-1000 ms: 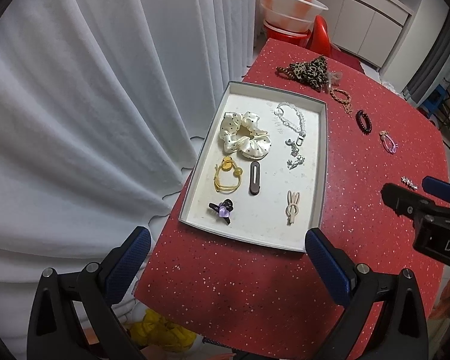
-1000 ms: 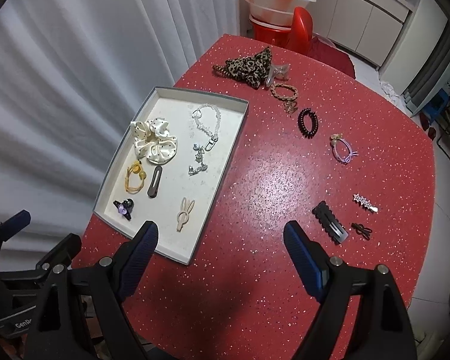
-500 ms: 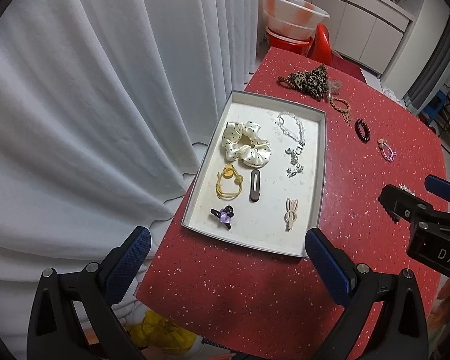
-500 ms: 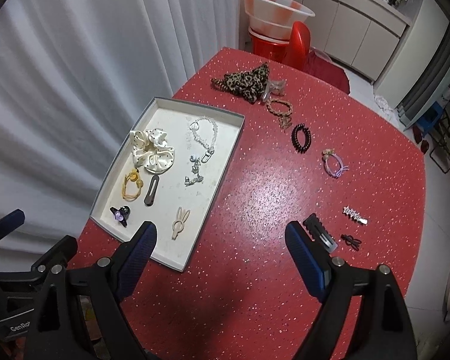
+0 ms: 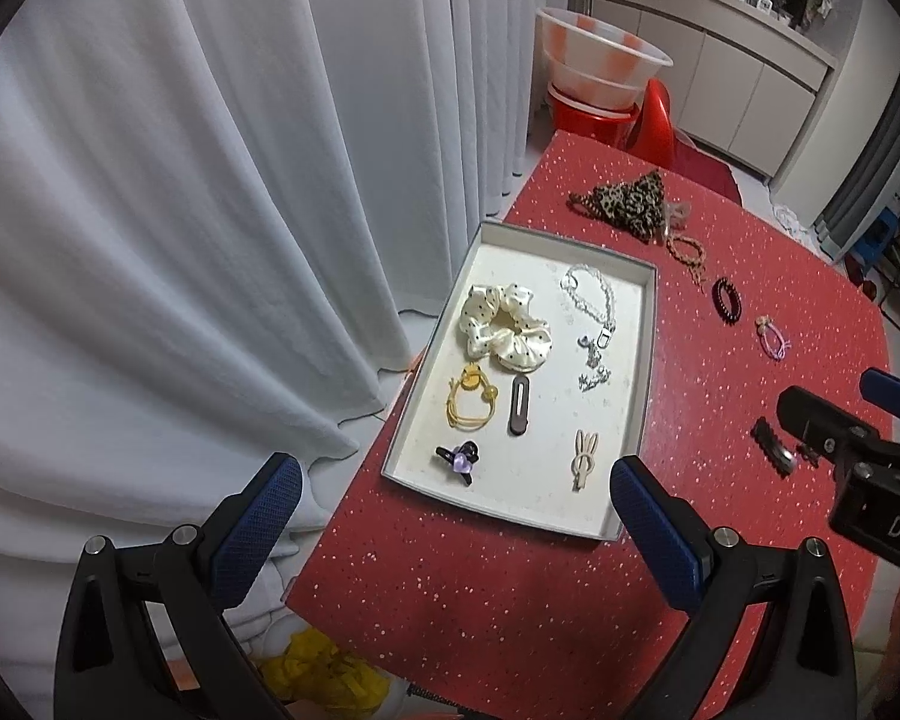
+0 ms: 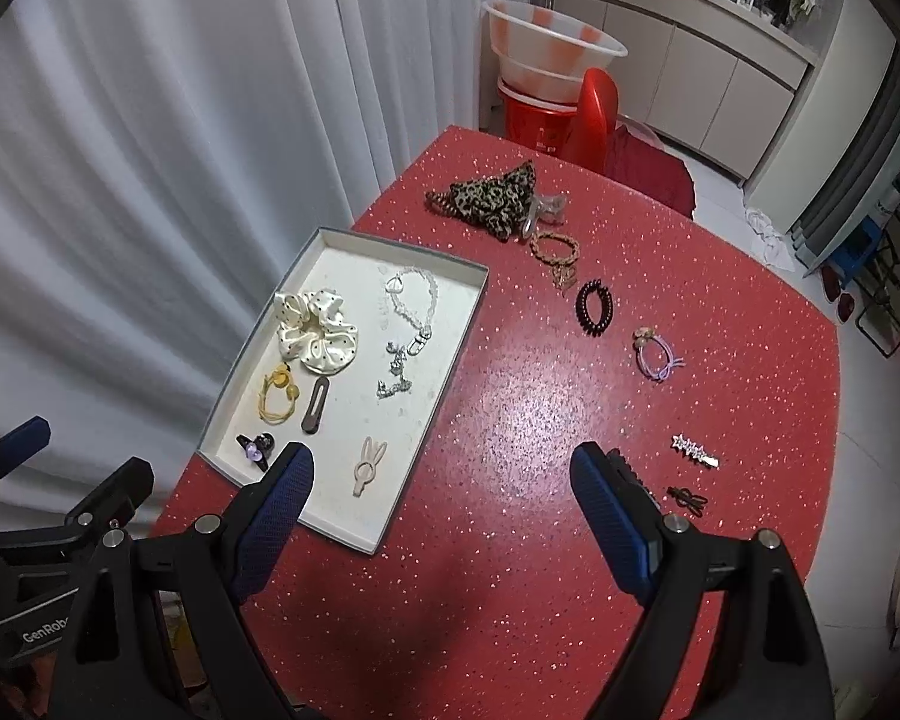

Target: Organize jewelry

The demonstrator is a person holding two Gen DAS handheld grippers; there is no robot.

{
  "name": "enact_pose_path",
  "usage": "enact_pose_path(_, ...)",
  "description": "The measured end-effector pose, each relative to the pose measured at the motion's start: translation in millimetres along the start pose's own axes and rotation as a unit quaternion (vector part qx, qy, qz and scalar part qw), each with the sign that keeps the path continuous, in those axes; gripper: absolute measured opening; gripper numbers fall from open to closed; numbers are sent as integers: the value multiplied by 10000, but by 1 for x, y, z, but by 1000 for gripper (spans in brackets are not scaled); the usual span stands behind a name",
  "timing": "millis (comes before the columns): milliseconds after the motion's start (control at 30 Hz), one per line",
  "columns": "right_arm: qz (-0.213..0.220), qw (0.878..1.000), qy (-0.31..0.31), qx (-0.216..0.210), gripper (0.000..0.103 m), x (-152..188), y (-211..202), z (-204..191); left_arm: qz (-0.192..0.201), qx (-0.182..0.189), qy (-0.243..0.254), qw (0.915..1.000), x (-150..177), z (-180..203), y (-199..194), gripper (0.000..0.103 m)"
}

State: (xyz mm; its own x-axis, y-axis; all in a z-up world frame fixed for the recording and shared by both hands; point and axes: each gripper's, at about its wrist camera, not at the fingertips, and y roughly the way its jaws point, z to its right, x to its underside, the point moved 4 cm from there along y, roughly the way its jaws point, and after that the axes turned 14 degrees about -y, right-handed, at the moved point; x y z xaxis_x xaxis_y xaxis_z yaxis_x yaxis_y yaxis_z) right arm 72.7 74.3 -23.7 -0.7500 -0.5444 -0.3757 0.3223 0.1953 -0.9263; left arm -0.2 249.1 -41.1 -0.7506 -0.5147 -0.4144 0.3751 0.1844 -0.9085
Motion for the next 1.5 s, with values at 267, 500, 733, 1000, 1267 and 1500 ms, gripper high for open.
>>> enact_pose_path(267,56,10000,11,1,89,-3,-5,0,60,27,-23,10000,-4,3,-8,103)
enact_pose_path(500,57,10000,49,16,89,-3,-7,3,58,28,-35,10000,-4,3,-9,103)
enact_pose_path(733,33,10000,35,12,89,-3,-6,2,35,23,-44,10000,-4,2,-8,103)
enact_pose_path(1000,17,10000,25,2,89,-4,-3,0,19,-1,-99,9999,-3,-1,-6,103)
enact_pose_path(1267,1,10000,11,-11,89,-4,-1,-1,9,-3,-97,10000,-4,-1,-5,103)
enact_pose_path(1500,-7,10000,9,-12,89,-5,0,-1,7,-4,-96,10000,-4,-1,-5,103)
